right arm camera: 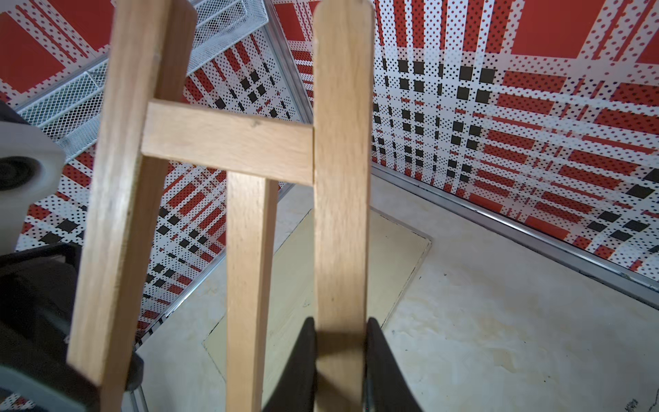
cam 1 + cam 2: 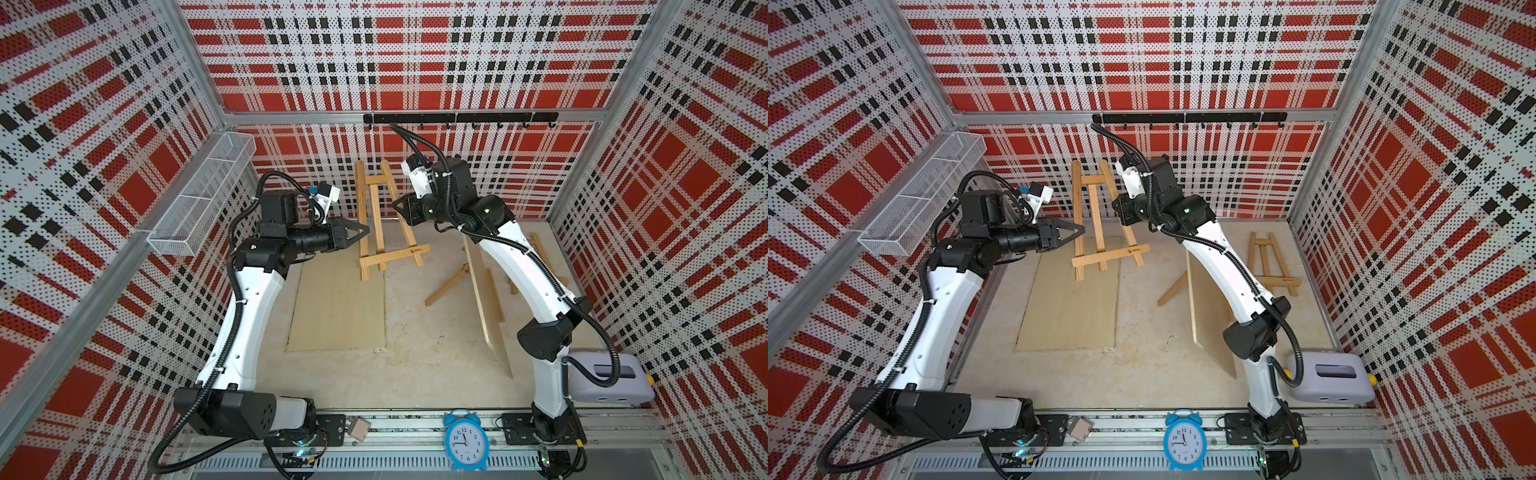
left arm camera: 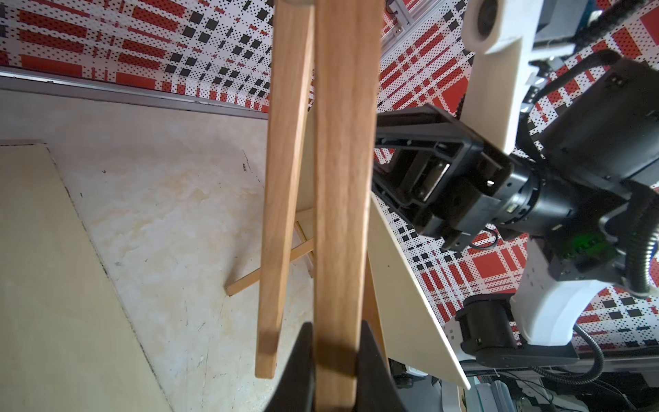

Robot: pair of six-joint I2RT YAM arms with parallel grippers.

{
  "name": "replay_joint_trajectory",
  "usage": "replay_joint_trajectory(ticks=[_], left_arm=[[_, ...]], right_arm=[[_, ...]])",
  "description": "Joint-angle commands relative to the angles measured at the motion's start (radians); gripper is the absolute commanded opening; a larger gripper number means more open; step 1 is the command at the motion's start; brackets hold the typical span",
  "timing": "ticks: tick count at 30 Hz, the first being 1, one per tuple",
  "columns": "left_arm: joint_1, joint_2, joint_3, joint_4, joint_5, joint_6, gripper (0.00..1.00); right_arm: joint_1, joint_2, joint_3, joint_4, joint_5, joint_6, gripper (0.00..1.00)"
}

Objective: Disassemble the easel
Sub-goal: Place the easel at the center of the board.

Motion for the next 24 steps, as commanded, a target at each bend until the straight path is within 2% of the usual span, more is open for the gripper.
replay_joint_trajectory(ticks=[1,3,4,7,10,12,19,24], left_arm=[[-0.003,0.03,0.034,-0.043,-0.065,0.011,0.0],[0.001,0.049,0.055,-0.065,-0.099,0.023,0.0],[0.005,0.06,0.066,-0.065,-0.107,0.025,0.0],[0.011,0.103,0.114,-0.06,-0.107,0.026,0.0],[0.007,0.162,0.181,-0.06,-0.093,0.029,0.0],[0.002,0.199,0.22,-0.061,-0.086,0.033,0.0],[-0.007,0.353,0.326,-0.046,-0.035,0.03,0.0],[-0.038,0.498,0.417,-0.018,0.014,0.013,0.0]], right_arm=[[0.0,-0.005,0.057,0.109,-0.038,0.021,0.0],[-0.001,-0.005,0.058,0.11,-0.04,0.015,0.0],[-0.003,-0.009,0.058,0.111,-0.038,0.01,0.04],[-0.007,-0.022,0.055,0.116,-0.034,-0.008,0.25],[-0.016,-0.044,0.052,0.116,-0.013,-0.03,0.37],[-0.021,-0.065,0.047,0.114,0.005,-0.048,0.53],[-0.056,-0.185,-0.013,0.12,0.105,-0.102,0.54],[-0.077,-0.302,-0.132,0.152,0.201,-0.126,0.53]])
